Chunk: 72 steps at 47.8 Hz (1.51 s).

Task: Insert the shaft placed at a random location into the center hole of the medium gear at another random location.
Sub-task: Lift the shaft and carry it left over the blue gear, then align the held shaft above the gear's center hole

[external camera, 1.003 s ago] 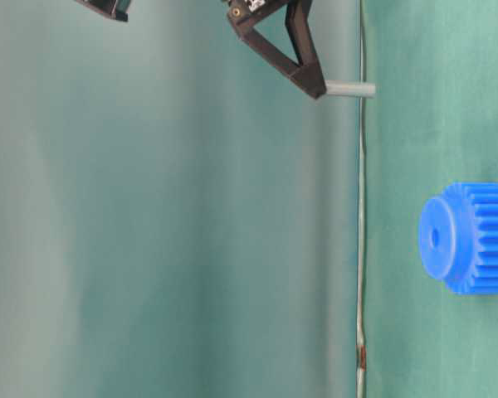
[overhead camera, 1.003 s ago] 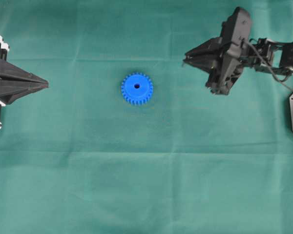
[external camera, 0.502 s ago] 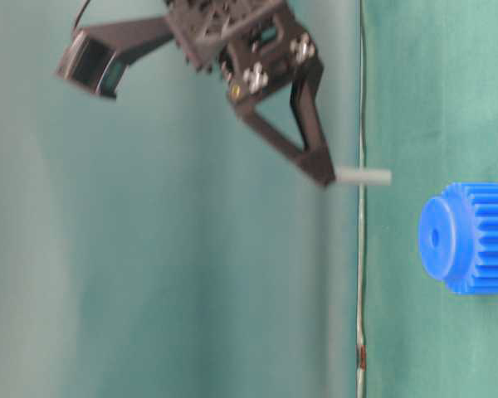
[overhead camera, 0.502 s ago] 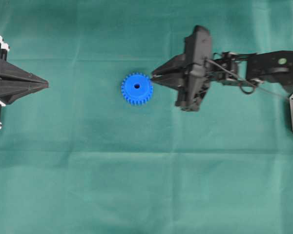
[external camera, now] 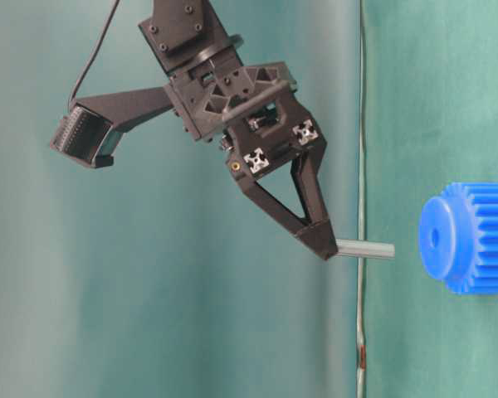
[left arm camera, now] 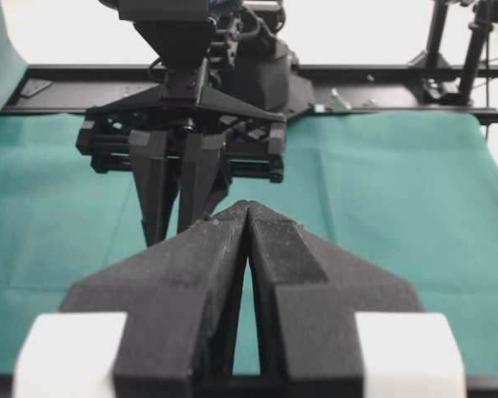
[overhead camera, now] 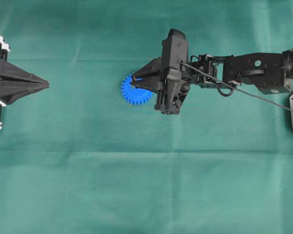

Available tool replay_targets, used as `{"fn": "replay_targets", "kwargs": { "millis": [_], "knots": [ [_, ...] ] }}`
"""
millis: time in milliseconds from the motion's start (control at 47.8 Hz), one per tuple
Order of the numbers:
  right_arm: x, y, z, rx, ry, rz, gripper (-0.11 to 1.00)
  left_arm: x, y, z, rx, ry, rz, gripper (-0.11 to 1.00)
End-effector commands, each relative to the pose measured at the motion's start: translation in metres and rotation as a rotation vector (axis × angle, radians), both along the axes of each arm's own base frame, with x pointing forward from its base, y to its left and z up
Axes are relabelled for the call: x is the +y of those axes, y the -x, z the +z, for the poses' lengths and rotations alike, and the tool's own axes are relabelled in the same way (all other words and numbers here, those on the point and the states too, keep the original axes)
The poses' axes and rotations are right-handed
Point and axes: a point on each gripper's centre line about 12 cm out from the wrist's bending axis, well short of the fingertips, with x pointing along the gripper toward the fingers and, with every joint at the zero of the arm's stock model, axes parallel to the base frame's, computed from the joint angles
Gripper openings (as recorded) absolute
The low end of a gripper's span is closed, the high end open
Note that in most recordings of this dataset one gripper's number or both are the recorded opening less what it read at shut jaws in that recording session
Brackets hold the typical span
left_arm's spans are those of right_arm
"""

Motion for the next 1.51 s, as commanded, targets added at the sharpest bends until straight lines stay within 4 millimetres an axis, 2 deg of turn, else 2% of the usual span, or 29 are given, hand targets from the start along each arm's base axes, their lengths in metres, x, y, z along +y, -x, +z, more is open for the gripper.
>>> {"fn": "replay_targets", "kwargs": {
  "millis": [0, 272, 627, 773, 1003, 1275, 1484],
  "knots": [
    [0.0, -0.007, 0.017, -0.053, 0.007, 0.002, 0.13, 0.001, -0.002, 0.007, -0.015, -0.002, 0.002, 0.0],
    [-0.002, -0.005, 0.015, -0.047, 0.006, -0.003, 0.13, 0.001, -0.002, 0.007, -0.015, -0.002, 0.002, 0.0],
    [-0.009, -0.005, -0.021, -0.003, 0.0, -0.024, 0.13, 0.0, -0.002, 0.007, -0.018, -0.002, 0.001, 0.0],
    [-0.01, -0.007, -0.028, 0.008, -0.002, -0.025, 0.13, 0.0, -0.002, 0.007, -0.02, -0.002, 0.001, 0.0],
    [-0.012, -0.007, -0.026, 0.001, -0.002, -0.03, 0.13, 0.0, -0.002, 0.007, -0.02, -0.002, 0.001, 0.0],
    [-0.015, -0.001, -0.003, -0.052, 0.016, -0.032, 0.13, 0.0, -0.002, 0.007, -0.017, -0.002, 0.001, 0.0],
    [-0.015, 0.0, 0.0, -0.052, 0.018, -0.032, 0.13, 0.0, -0.002, 0.008, -0.021, -0.002, 0.001, 0.0]
  ]
}}
